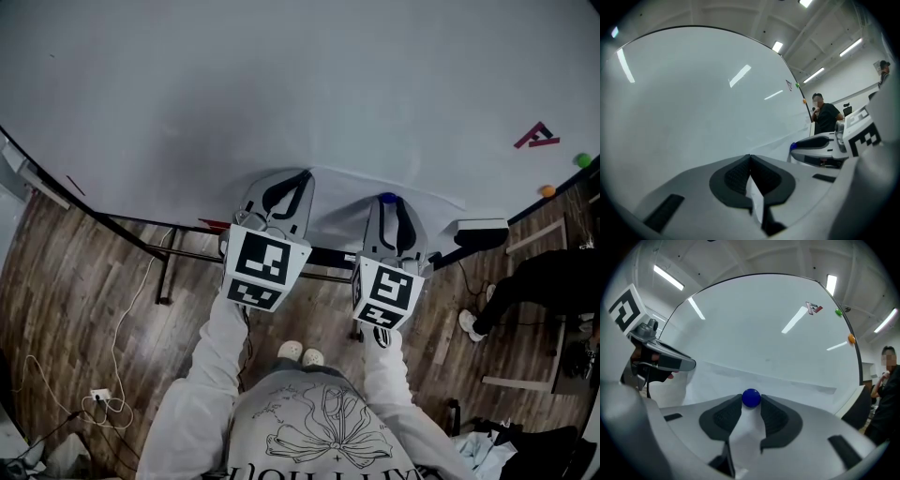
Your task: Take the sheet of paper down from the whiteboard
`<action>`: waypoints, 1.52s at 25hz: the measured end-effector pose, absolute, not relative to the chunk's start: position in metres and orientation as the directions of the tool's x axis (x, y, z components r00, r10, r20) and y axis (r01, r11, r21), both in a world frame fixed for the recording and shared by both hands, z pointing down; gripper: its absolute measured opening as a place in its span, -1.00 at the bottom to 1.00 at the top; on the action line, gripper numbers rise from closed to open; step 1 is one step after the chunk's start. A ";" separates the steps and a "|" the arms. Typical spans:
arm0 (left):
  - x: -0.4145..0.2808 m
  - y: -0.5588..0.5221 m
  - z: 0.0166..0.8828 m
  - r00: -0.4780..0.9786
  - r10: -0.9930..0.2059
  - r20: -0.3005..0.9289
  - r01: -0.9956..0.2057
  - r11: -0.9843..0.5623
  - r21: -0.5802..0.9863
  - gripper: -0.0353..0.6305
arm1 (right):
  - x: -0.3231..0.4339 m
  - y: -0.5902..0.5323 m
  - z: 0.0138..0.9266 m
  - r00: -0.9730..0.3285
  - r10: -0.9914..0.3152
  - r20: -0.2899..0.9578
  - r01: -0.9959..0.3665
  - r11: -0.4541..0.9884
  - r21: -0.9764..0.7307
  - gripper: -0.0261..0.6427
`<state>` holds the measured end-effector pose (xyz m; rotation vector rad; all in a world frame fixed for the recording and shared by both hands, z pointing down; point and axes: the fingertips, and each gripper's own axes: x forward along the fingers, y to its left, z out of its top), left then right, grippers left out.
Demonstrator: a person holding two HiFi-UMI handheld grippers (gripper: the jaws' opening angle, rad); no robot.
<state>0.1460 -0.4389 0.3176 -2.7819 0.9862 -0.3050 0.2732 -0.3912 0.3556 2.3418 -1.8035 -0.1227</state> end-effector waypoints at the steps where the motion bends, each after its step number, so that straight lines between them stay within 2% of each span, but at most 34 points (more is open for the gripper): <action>1: 0.146 -0.439 0.318 0.760 -0.637 0.133 -0.603 -0.766 -0.221 -0.88 | 0.273 -0.391 0.356 0.262 -0.964 0.044 -0.948 -0.248 0.201 -0.56; 10: 0.144 -0.441 0.320 0.757 -0.637 0.145 -0.617 -0.770 -0.159 -0.88 | 0.279 -0.389 0.350 0.256 -0.966 0.032 -0.950 -0.246 0.195 -0.57; 22: 0.114 -0.446 0.316 0.710 -0.690 0.140 -0.670 -0.723 -0.167 -0.88 | 0.306 -0.370 0.321 0.299 -0.954 -0.036 -0.940 -0.301 0.162 -0.57; 38: 0.072 -0.441 0.318 0.636 -0.759 0.137 -0.746 -0.651 -0.141 -0.88 | 0.319 -0.370 0.318 0.284 -0.958 -0.032 -0.950 -0.286 0.126 -0.56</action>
